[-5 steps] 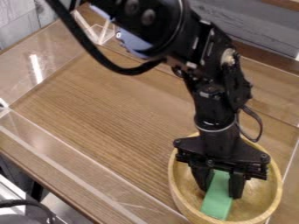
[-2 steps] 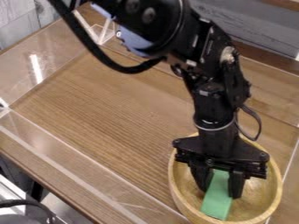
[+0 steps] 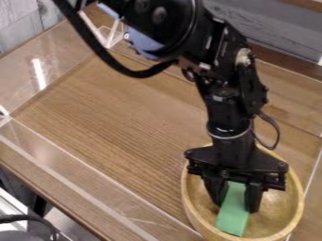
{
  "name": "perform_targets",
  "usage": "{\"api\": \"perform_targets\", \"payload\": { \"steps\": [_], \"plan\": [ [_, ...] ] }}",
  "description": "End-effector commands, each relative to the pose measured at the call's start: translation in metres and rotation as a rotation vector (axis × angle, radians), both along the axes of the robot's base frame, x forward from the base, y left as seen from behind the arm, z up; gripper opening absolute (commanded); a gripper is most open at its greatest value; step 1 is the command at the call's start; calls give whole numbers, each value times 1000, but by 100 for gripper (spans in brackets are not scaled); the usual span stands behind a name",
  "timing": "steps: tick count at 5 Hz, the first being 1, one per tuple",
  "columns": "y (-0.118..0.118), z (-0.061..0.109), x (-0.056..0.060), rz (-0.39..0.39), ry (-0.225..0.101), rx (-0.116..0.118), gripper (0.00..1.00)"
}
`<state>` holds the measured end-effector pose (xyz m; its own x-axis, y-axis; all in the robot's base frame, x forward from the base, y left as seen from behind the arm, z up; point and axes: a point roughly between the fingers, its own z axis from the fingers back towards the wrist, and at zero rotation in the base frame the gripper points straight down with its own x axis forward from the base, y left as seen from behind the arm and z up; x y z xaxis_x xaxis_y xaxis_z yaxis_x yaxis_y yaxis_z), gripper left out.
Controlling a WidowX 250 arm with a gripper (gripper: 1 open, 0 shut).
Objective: Put the green block in the brown bowl
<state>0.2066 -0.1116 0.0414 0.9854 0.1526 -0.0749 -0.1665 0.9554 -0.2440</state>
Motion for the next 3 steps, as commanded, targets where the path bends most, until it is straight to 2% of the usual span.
{"api": "perform_targets", "payload": {
  "steps": [1,3],
  "plan": [
    [0,5,5,4,-8,-10,0],
    [2,5,3,11,9,-13,0]
  ]
}}
